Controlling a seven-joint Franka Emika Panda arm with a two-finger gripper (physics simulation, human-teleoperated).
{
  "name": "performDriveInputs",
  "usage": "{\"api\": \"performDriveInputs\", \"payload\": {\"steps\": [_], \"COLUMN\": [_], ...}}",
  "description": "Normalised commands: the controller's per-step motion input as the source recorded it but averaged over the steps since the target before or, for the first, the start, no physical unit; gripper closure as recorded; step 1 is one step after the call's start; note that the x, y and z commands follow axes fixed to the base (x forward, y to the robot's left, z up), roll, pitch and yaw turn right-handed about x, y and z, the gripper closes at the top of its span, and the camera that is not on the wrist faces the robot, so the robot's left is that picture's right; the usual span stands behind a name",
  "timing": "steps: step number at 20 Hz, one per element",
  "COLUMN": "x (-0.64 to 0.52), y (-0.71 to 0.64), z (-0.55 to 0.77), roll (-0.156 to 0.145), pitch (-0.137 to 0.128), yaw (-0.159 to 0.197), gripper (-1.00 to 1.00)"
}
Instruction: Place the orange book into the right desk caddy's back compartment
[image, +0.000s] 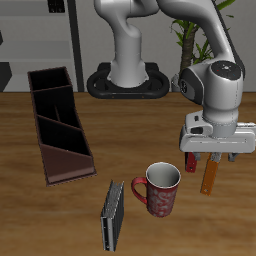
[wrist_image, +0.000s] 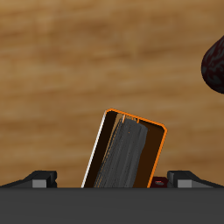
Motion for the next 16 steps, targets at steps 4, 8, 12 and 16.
{"api": "performDriveInputs", "payload": {"steps": [4, 8, 12, 16], "x": [0.05, -0.05, 0.02, 0.02], "y": [-0.02, 0.0, -0.03, -0.04], "z": [-0.23, -0.14, 0.0, 0.08], "roll": [0.017, 0.028, 0.007, 0.011], "pitch": [0.038, 0.026, 0.001, -0.005], "yaw": [0.005, -0.011, -0.017, -0.014], "gripper": [-1.0, 1.0, 1.0, 1.0]}}
